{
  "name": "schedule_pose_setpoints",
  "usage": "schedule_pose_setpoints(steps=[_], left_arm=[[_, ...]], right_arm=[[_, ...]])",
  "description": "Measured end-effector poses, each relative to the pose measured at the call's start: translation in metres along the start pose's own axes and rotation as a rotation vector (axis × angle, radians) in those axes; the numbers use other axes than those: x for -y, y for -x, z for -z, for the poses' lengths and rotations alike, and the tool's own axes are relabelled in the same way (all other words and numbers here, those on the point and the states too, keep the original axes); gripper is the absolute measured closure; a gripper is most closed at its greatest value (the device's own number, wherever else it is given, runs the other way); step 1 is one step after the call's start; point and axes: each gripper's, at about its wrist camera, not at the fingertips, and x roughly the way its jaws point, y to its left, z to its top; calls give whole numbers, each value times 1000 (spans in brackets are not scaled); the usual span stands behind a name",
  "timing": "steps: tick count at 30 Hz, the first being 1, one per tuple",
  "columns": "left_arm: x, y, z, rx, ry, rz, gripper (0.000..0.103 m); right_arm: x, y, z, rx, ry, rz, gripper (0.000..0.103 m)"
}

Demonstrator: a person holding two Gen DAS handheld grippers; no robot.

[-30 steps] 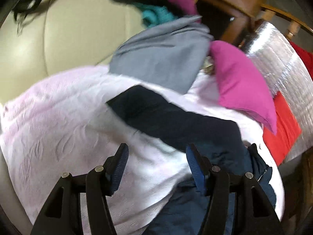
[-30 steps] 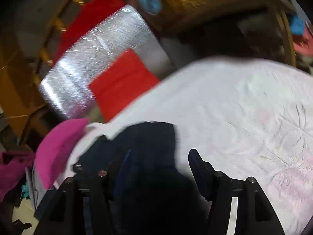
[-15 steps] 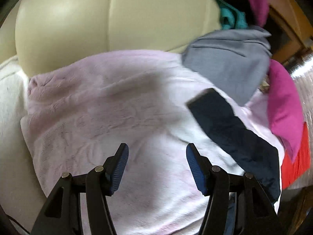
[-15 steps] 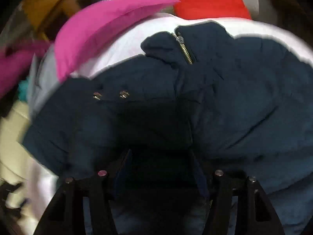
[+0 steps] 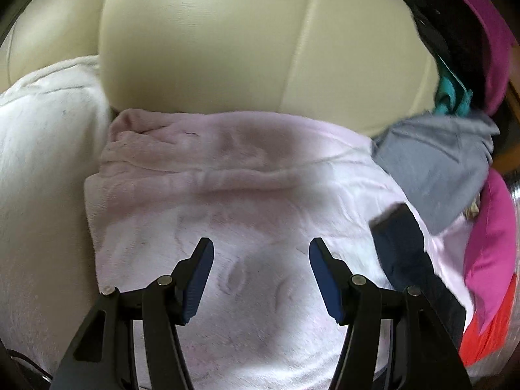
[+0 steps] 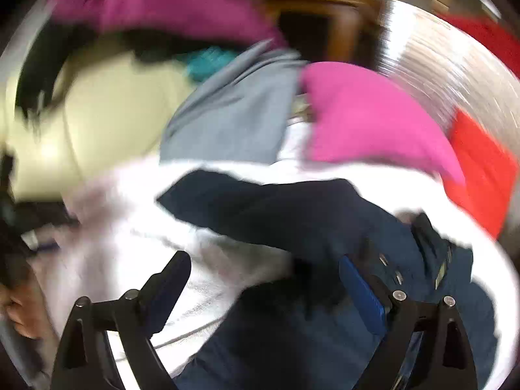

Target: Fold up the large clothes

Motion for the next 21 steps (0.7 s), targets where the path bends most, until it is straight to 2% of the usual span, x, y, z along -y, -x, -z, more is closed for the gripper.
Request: schedule_pose_setpoints(steps=[3, 7, 10, 13, 15, 16, 18, 21], left_arm=[[-5, 1, -6, 19, 26, -15, 41], [-8, 1, -11, 23, 40, -21, 41], [-10, 1, -14, 23, 46, -18, 41], [-12, 4, -17, 42, 52, -19, 41], [-11, 5, -19, 54, 53, -19, 41], [-12, 6, -20, 56, 53, -16, 41], [-12, 7, -21, 56, 54, -9, 41], [-10, 9, -20, 66, 47, -9, 41]], right_arm=[[-27, -39, -20, -71, 146, 42, 9], [-47, -78, -27, -152, 247, 42, 9], [-69, -118, -31, -251, 334, 90, 10], [-74, -143, -32, -284, 348, 123, 13], [-66, -155, -33, -302, 275, 133, 43], [-55, -155, -35, -293, 185, 96, 50], [-44, -146, -41, -237, 114, 103, 82], [-20, -118, -50, -154, -12, 37, 87]])
